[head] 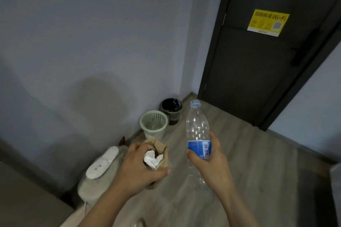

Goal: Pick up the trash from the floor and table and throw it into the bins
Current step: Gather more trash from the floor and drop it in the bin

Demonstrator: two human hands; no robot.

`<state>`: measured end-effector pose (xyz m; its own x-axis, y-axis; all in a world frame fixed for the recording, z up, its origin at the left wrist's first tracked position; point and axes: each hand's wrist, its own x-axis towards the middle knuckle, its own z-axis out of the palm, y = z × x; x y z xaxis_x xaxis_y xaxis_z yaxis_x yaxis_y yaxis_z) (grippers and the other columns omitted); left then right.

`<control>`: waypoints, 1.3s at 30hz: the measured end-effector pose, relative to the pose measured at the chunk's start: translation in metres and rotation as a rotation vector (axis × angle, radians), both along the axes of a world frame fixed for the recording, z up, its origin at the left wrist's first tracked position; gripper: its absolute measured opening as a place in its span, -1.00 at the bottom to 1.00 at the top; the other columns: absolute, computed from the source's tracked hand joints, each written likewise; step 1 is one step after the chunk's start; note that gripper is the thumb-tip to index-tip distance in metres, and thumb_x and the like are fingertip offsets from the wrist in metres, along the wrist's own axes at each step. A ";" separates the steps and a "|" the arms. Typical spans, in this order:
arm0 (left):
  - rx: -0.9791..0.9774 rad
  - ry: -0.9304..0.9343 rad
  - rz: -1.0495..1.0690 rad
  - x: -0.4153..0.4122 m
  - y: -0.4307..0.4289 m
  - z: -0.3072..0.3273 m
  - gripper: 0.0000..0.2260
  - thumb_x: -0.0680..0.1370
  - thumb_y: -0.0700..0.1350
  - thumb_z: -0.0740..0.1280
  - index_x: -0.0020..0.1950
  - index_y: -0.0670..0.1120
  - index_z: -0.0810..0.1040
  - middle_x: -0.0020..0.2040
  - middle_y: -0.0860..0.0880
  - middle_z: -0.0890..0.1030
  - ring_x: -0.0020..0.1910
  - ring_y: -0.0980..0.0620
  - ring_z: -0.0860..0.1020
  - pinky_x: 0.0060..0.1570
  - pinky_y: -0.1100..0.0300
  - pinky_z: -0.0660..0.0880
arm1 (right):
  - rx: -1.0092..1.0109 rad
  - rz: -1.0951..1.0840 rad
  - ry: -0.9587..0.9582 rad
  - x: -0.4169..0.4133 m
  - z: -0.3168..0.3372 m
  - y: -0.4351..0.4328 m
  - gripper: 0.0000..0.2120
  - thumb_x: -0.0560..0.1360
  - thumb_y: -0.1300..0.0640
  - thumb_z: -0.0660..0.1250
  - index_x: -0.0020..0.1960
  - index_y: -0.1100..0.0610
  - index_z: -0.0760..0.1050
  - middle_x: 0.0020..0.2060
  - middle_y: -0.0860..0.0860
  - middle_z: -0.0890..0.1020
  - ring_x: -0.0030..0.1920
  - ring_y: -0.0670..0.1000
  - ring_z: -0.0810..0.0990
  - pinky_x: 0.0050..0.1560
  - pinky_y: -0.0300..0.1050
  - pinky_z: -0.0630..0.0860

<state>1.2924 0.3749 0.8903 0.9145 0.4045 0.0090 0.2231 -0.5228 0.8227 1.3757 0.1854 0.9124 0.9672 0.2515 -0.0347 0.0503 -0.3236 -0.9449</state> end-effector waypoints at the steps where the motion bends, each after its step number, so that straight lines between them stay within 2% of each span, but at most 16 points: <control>1: 0.012 0.012 -0.011 0.018 0.010 -0.005 -0.47 0.04 0.29 0.47 -0.05 0.20 0.50 0.06 0.21 0.38 0.02 0.35 0.41 -0.06 0.41 0.32 | -0.004 0.002 0.008 0.018 -0.003 0.010 -0.35 0.40 0.10 0.49 0.34 -0.17 0.22 -0.13 -0.08 0.61 -0.22 -0.05 0.63 -0.25 -0.27 0.58; 4: 0.007 0.009 -0.005 0.074 0.047 -0.022 -0.53 0.02 0.31 0.46 -0.16 0.15 0.58 0.04 0.14 0.42 -0.06 0.29 0.47 -0.11 0.39 0.37 | -0.033 0.002 0.001 0.072 -0.013 0.042 -0.39 0.42 0.10 0.47 0.27 -0.20 0.18 -0.14 -0.10 0.58 -0.20 -0.03 0.63 -0.27 -0.31 0.56; 7: 0.001 0.000 -0.005 0.130 0.089 -0.034 -0.58 0.02 0.31 0.46 -0.27 0.10 0.57 -0.01 0.11 0.45 -0.02 0.21 0.48 -0.07 0.27 0.46 | -0.093 -0.001 -0.008 0.127 -0.018 0.079 -0.39 0.41 0.09 0.49 0.29 -0.16 0.20 -0.15 -0.10 0.57 -0.22 -0.03 0.62 -0.27 -0.26 0.58; 10: -0.013 -0.014 0.011 0.180 0.128 -0.042 -0.61 0.04 0.30 0.48 -0.35 0.08 0.51 -0.08 0.04 0.53 0.02 0.28 0.43 -0.01 0.20 0.50 | -0.114 -0.017 0.022 0.176 -0.018 0.114 -0.43 0.41 0.08 0.49 0.28 -0.16 0.25 -0.13 -0.10 0.58 -0.22 -0.03 0.64 -0.29 -0.24 0.58; 13: 0.003 -0.001 0.015 0.229 0.161 -0.052 -0.60 0.09 0.32 0.48 -0.36 0.05 0.51 -0.15 -0.05 0.55 -0.03 0.30 0.44 -0.03 0.19 0.52 | -0.126 -0.022 0.035 0.220 -0.024 0.141 -0.44 0.43 0.07 0.47 0.28 -0.16 0.25 -0.13 -0.09 0.59 -0.24 -0.04 0.64 -0.34 -0.29 0.54; 17: 0.018 0.058 0.013 0.277 0.192 -0.067 -0.52 0.12 0.41 0.45 -0.37 0.02 0.49 -0.25 -0.11 0.50 -0.12 0.26 0.47 -0.15 0.31 0.46 | -0.168 -0.006 0.072 0.269 -0.039 0.165 -0.30 0.41 0.02 0.48 0.42 -0.06 0.20 -0.06 -0.08 0.56 -0.19 -0.03 0.64 -0.23 -0.21 0.60; 19: 0.020 0.100 0.016 0.297 0.204 -0.076 -0.47 0.11 0.49 0.40 -0.31 0.04 0.55 -0.24 -0.09 0.49 -0.09 0.27 0.45 -0.15 0.37 0.42 | -0.168 -0.004 0.084 0.295 -0.049 0.174 -0.30 0.40 0.03 0.49 0.43 -0.03 0.22 -0.07 -0.06 0.58 -0.21 -0.03 0.65 -0.25 -0.22 0.60; 21: -0.002 0.128 0.036 0.316 0.214 -0.080 -0.53 0.08 0.42 0.47 -0.31 0.07 0.55 -0.17 -0.01 0.48 -0.07 0.30 0.44 -0.18 0.43 0.38 | -0.165 0.008 0.099 0.321 -0.059 0.182 -0.36 0.40 0.07 0.50 0.38 -0.02 0.28 -0.11 -0.05 0.59 -0.23 -0.01 0.64 -0.29 -0.26 0.58; 24: -0.058 0.161 0.066 0.351 0.221 -0.084 -0.71 0.18 0.16 0.58 -0.33 0.11 0.52 -0.10 0.11 0.45 0.00 0.21 0.45 -0.21 0.51 0.30 | -0.166 0.053 0.144 0.365 -0.074 0.194 -0.41 0.41 0.10 0.49 0.35 -0.03 0.31 -0.10 -0.04 0.58 -0.21 -0.01 0.63 -0.28 -0.26 0.57; 29: -0.042 0.240 0.117 0.423 0.237 -0.125 -0.60 0.13 0.43 0.43 -0.35 0.15 0.49 -0.21 -0.02 0.53 -0.08 0.17 0.50 -0.08 0.41 0.39 | -0.192 0.132 0.200 0.460 -0.108 0.209 -0.34 0.39 0.02 0.49 0.40 0.02 0.28 -0.04 -0.04 0.58 -0.15 0.00 0.64 -0.13 -0.04 0.65; 31: -0.035 0.309 0.142 0.452 0.240 -0.143 -0.59 0.14 0.47 0.39 -0.35 0.17 0.49 -0.23 -0.06 0.54 -0.05 0.16 0.49 -0.02 0.48 0.33 | -0.206 0.174 0.223 0.499 -0.121 0.212 -0.33 0.38 0.03 0.50 0.40 0.02 0.28 -0.03 -0.03 0.58 -0.15 -0.01 0.64 -0.13 -0.04 0.65; 33: -0.004 0.351 0.195 0.481 0.242 -0.155 -0.50 0.12 0.58 0.30 -0.40 0.15 0.46 -0.29 -0.05 0.53 -0.10 0.15 0.50 0.02 0.33 0.39 | -0.225 0.210 0.252 0.534 -0.132 0.215 -0.30 0.38 0.05 0.50 0.42 0.01 0.25 0.00 -0.03 0.57 -0.12 -0.01 0.64 -0.11 -0.06 0.64; 34: 0.012 0.375 0.198 0.494 0.242 -0.157 -0.48 0.12 0.59 0.28 -0.39 0.14 0.46 -0.26 -0.03 0.51 -0.11 0.14 0.49 0.01 0.23 0.44 | -0.240 0.229 0.266 0.549 -0.138 0.217 -0.27 0.37 0.04 0.51 0.43 0.01 0.23 0.03 -0.03 0.56 -0.09 -0.02 0.63 -0.09 -0.08 0.64; 36: -0.006 0.493 0.188 0.517 0.242 -0.157 -0.45 0.14 0.50 0.38 -0.18 0.08 0.52 0.01 -0.02 0.47 0.02 0.06 0.48 0.06 0.19 0.44 | -0.280 0.269 0.292 0.576 -0.152 0.220 -0.24 0.36 0.01 0.51 0.45 0.00 0.21 0.07 -0.02 0.54 -0.04 -0.03 0.61 -0.03 -0.08 0.62; 38: -0.048 0.579 0.210 0.537 0.244 -0.163 -0.21 0.04 0.53 0.34 0.04 0.00 0.53 0.20 -0.07 0.43 0.18 -0.05 0.44 0.09 0.22 0.39 | -0.308 0.300 0.325 0.597 -0.167 0.224 -0.24 0.36 0.01 0.51 0.45 0.02 0.21 0.07 -0.02 0.54 -0.04 -0.04 0.60 -0.05 -0.09 0.61; 39: -0.059 0.596 0.242 0.546 0.245 -0.165 -0.12 -0.02 0.58 0.27 0.08 0.00 0.53 0.22 -0.10 0.44 0.20 -0.06 0.45 0.08 0.23 0.40 | -0.318 0.311 0.345 0.606 -0.174 0.227 -0.24 0.37 0.01 0.51 0.45 0.03 0.22 0.07 -0.01 0.54 -0.05 -0.05 0.60 -0.09 -0.12 0.61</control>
<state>1.8388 0.6197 0.7252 0.6391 0.5839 -0.5006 0.7563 -0.3584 0.5474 1.9818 0.4122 0.7381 0.7682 0.4489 -0.4565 -0.1056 -0.6143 -0.7819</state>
